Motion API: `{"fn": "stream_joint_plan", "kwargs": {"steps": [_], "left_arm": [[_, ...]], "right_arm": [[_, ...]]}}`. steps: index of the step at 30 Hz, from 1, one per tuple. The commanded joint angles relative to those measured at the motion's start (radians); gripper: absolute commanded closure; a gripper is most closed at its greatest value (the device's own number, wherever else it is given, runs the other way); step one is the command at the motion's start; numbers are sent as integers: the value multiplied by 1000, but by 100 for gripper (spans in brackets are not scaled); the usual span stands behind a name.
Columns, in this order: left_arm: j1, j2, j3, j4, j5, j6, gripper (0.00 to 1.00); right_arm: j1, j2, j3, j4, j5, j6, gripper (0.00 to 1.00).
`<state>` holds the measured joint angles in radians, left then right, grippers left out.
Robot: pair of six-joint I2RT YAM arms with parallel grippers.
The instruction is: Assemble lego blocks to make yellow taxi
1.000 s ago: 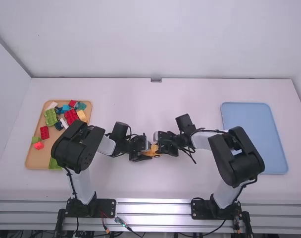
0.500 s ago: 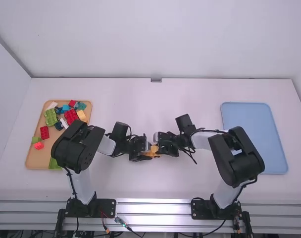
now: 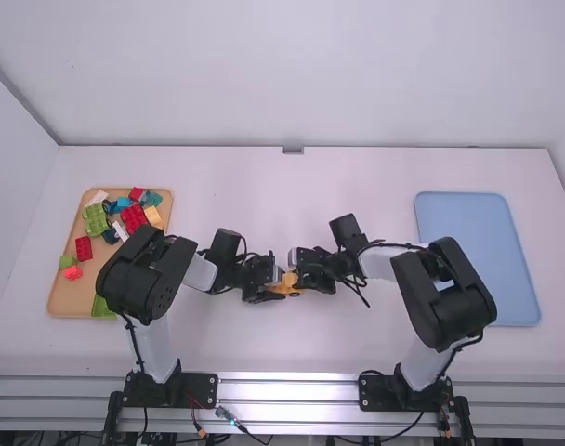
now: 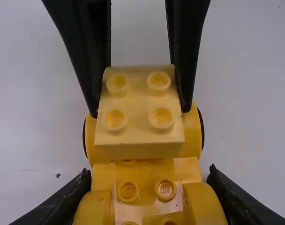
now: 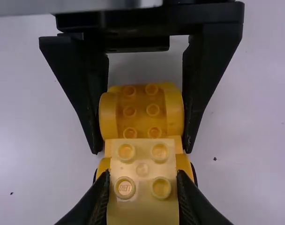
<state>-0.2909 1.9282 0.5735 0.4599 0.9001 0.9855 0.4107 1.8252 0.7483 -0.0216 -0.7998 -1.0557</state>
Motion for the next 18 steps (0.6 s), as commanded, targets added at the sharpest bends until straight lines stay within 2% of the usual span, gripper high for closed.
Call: {"fn": "stream_joint_plan", "kwargs": {"steps": [1, 2, 4, 5, 7, 12, 18], "left_arm": [[4, 11, 7, -7, -3, 18, 40], [4, 11, 7, -7, -3, 18, 40], [8, 11, 7, -7, -3, 17, 40], [10, 11, 7, -7, -3, 17, 40], [10, 11, 7, -7, -3, 15, 40], [8, 11, 7, -7, -3, 15, 40], [4, 11, 7, -7, -4, 15, 40]], "right_arm": [[2, 0, -8, -5, 23, 4, 97], [2, 0, -8, -5, 23, 4, 93], [2, 0, -8, -5, 18, 4, 77], [2, 0, -8, -5, 15, 4, 74], [2, 0, -8, -5, 12, 4, 62], [2, 0, -8, 0, 2, 4, 45], [-10, -8, -8, 20, -68, 4, 36]]}}
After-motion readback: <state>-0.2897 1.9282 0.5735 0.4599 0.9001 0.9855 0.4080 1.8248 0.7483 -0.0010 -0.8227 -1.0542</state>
